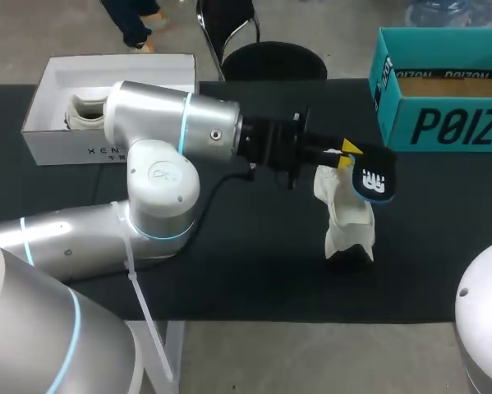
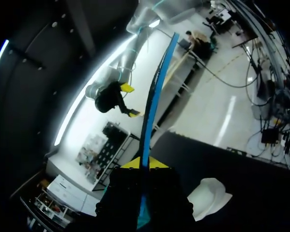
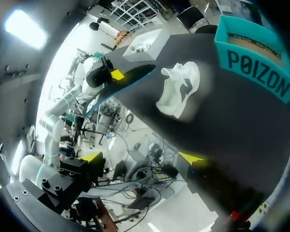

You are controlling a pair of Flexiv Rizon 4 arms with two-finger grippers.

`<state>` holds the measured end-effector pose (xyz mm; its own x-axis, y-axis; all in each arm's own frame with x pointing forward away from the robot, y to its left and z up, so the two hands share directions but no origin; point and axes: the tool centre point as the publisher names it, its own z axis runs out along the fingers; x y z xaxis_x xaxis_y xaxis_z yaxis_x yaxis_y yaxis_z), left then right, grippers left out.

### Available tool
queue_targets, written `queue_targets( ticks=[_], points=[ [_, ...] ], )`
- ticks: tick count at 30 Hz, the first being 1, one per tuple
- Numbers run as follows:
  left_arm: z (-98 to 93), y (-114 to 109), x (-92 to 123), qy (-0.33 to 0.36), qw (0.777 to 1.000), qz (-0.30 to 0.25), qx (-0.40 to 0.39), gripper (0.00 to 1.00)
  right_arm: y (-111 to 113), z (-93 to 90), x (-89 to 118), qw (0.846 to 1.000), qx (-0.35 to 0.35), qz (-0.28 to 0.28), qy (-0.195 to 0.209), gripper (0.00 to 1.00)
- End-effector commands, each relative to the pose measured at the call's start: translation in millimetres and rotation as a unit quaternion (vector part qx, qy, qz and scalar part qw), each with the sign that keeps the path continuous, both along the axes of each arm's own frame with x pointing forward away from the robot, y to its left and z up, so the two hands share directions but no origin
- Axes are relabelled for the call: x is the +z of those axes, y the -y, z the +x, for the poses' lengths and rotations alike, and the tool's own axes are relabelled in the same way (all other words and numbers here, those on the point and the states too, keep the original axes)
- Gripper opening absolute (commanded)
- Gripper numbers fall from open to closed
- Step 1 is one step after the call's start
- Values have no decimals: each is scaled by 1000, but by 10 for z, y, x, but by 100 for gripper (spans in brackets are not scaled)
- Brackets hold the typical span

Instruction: Take the shoe out of the shoebox, open the shoe tongue, remove and reinsert the insole, then place the shoe into the shoebox

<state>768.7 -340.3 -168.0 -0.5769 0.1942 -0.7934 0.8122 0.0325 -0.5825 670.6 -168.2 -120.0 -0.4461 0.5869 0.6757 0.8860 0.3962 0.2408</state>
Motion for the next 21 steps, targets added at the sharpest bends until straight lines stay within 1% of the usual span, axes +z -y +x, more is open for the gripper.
queue_targets(
  ticks=[1,3,5,8,13,17,21],
  points=[
    [-61,3,36,1,1000,6,-12,0,-34,-40,-51,1000,-7,-6,8,100],
    [-135,10,15,1,1000,9,-17,0,-34,-40,-51,1000,-7,-6,8,100],
    [-238,-11,-40,-14,1000,5,-19,0,-34,-40,-51,1000,-7,-6,8,100],
    [-424,-37,-198,-40,999,10,-14,0,-34,-40,-51,1000,-7,-6,8,100],
    [-635,-57,-446,-80,997,12,-4,0,-34,-40,-51,1000,-7,-6,8,100],
    [-715,-21,-600,-112,994,7,3,0,-34,-40,-51,1000,-7,-6,8,100],
    [-672,39,-690,-112,994,10,10,0,-34,-40,-51,1000,-7,-6,8,100]
  ],
)
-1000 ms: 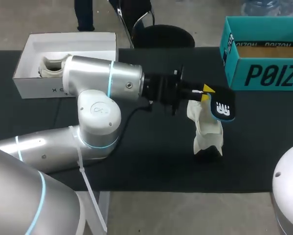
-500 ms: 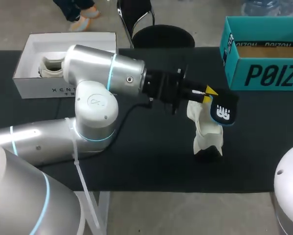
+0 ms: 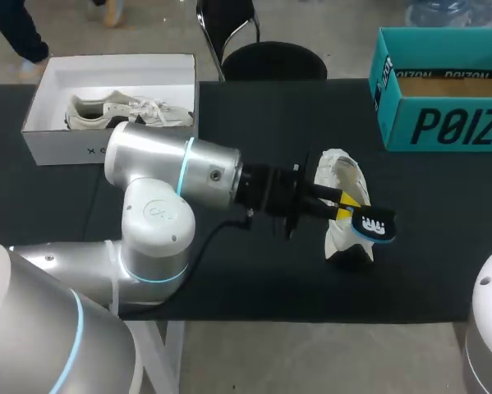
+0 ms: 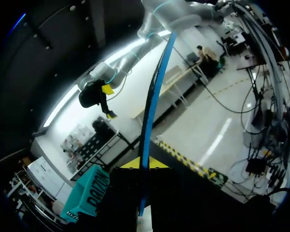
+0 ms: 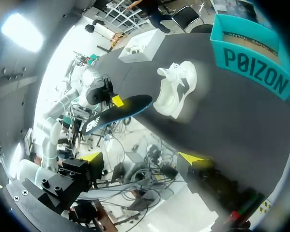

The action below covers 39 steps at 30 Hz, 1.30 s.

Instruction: Take the shoe out of the shoebox, open the shoe tongue, remove and reinsert the insole, then place the shoe into the shoebox

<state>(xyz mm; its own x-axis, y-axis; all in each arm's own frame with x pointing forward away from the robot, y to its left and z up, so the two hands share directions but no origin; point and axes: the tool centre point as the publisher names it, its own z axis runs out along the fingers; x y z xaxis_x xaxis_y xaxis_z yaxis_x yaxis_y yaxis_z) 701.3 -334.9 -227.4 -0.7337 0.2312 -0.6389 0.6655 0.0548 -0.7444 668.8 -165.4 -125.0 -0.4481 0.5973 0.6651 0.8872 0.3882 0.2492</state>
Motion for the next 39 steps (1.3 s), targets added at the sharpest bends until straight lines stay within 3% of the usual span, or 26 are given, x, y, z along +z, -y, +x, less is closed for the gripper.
queue_targets(
  ticks=[1,17,29,39],
  points=[
    [39,107,-124,-3,1000,-7,17,0,-6,-22,-1,1000,-1,-2,1,100],
    [499,88,-375,19,1000,17,12,0,-6,-22,-1,1000,-1,-2,1,100],
    [638,46,-647,12,999,42,6,0,-6,-22,-1,1000,-1,-2,1,100],
    [880,85,-925,8,999,40,17,0,-6,-22,-1,1000,-1,-2,1,100]
  ],
)
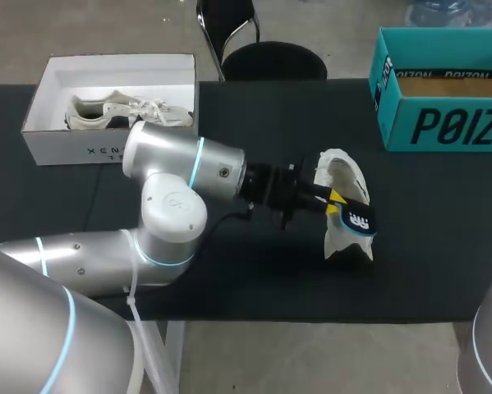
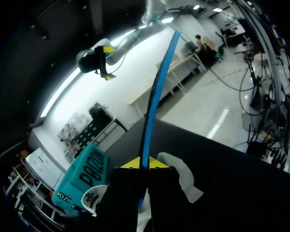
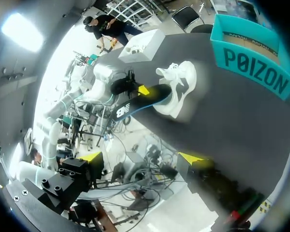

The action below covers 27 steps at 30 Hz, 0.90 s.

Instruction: Take the shoe out of the shoebox, open the shoe tongue, remove and reinsert the insole, then place the shoe into the shoebox

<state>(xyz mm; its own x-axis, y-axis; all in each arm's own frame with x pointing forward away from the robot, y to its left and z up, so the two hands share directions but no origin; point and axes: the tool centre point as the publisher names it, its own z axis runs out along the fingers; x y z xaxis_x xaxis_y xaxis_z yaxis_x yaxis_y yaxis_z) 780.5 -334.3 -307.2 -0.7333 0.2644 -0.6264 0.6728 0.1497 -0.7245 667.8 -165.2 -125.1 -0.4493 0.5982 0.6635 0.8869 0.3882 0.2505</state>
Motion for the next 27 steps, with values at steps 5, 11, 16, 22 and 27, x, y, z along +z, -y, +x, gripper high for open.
queue_targets(
  ticks=[5,11,16,22,27],
  points=[
    [189,163,-235,-3,1000,-21,3,0,-5,-12,0,1000,-1,-1,0,100],
    [301,283,-328,8,1000,-30,5,0,-5,-12,0,1000,-1,-1,0,100],
    [443,249,-422,16,1000,-15,19,0,-5,-12,0,1000,-1,-1,0,100],
    [583,230,-431,29,999,4,36,0,-5,-12,0,1000,-1,-1,0,100],
    [592,264,-344,33,999,9,32,84,-5,-12,0,1000,-1,-1,0,100]
  ],
)
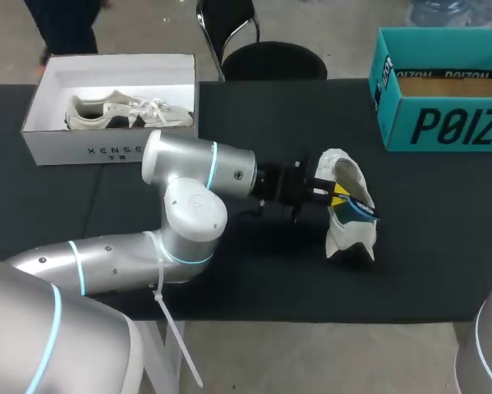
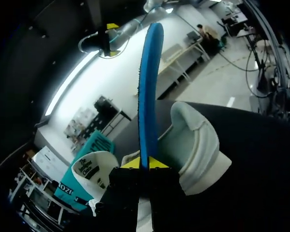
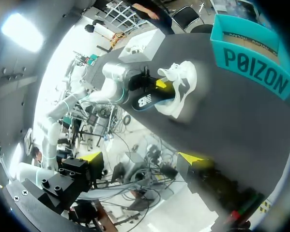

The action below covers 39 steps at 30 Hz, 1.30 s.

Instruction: Take the shoe out of the shoebox, open the shoe tongue, remove and reinsert the insole, then place the shoe into the shoebox

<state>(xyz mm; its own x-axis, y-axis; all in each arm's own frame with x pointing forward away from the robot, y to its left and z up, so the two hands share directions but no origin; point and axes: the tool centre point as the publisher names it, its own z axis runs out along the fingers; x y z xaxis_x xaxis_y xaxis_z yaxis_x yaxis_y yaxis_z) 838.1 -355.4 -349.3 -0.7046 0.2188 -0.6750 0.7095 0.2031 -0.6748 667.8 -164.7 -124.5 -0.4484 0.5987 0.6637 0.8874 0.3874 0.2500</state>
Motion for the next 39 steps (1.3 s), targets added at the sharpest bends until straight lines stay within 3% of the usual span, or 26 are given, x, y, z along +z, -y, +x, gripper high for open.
queue_targets(
  ticks=[1,6,9,10,11,12,14,16,33,39],
  points=[
    [6,61,92,-2,1000,5,-5,100,0,-12,-6,1000,-1,-1,1,100],
    [-75,86,150,-5,1000,1,-11,100,0,-12,-6,1000,-1,-1,1,100],
    [-135,98,180,-7,1000,-1,-15,79,0,-12,-6,1000,-1,-1,1,100],
    [-153,104,186,-7,1000,-1,-18,78,0,-12,-6,1000,-1,-1,1,100],
    [-173,111,190,-8,1000,-3,-20,71,0,-12,-6,1000,-1,-1,1,100],
    [-192,118,192,-8,1000,-4,-21,51,0,-12,-6,1000,-1,-1,1,100],
    [-221,129,189,-9,1000,-4,-26,36,0,-12,-6,1000,-1,-1,1,100],
    [-235,133,186,-10,1000,-5,-27,0,0,-12,-6,1000,-1,-1,1,100],
    [-268,149,171,20,999,2,-48,0,0,-12,-6,1000,-1,-1,1,100],
    [-67,80,83,64,996,16,-57,0,0,-12,-6,1000,-1,-1,1,100]
  ],
)
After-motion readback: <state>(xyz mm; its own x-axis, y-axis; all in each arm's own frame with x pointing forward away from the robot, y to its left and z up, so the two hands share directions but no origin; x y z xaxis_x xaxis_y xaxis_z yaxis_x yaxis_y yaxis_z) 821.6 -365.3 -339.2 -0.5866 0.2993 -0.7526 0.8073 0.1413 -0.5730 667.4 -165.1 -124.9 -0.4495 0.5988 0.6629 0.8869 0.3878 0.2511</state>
